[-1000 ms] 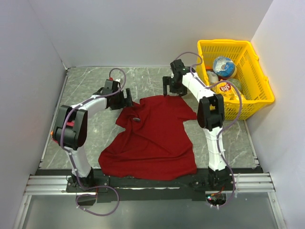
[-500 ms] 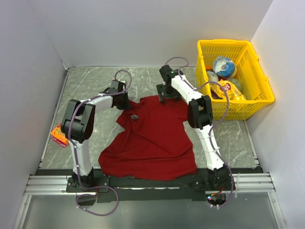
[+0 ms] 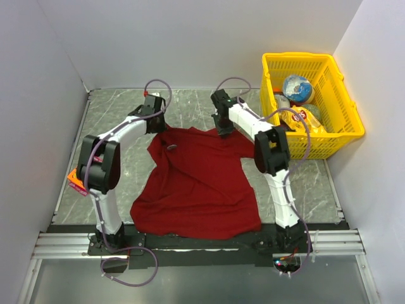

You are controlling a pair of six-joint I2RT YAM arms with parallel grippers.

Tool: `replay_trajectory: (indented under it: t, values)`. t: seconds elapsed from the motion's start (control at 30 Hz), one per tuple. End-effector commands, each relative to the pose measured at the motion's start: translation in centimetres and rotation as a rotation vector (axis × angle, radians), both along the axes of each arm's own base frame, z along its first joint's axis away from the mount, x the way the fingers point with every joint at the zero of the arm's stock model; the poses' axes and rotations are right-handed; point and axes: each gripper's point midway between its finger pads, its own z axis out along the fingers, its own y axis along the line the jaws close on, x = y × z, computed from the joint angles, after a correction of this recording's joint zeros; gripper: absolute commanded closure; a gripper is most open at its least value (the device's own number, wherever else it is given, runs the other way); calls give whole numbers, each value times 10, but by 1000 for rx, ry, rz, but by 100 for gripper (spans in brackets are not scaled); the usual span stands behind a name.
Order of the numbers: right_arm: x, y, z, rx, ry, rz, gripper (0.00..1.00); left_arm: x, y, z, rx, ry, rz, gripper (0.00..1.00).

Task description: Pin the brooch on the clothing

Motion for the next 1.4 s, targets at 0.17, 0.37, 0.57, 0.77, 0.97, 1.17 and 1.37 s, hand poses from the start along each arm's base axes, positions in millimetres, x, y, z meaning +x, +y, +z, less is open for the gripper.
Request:
replay_trajectory:
  t: [0.17, 0.37, 0.57, 0.77, 0.97, 1.17, 1.37]
  values:
    - [-38, -17, 75, 152, -214, -66, 100, -52, 45, 51, 87, -155, 148, 98]
    - [-81, -16, 24, 181, -50, -38, 42, -91, 48, -2, 87, -47, 135, 43]
    - [-69, -15, 42, 190, -112, -18, 20, -92, 54, 15, 28, -125, 155, 18]
    - [-36, 4, 64, 233, -159, 13, 19, -63, 52, 35, -75, -177, 132, 16]
    - [-12, 23, 72, 282, -184, 76, 18, -26, 49, 33, -88, -141, 86, 6]
    - [-4, 44, 42, 205, -105, 168, 17, 2, 42, 4, -54, -25, 60, 5]
    - [-12, 72, 28, 72, -118, 312, 14, 8, 31, -22, -44, 42, 4, 1]
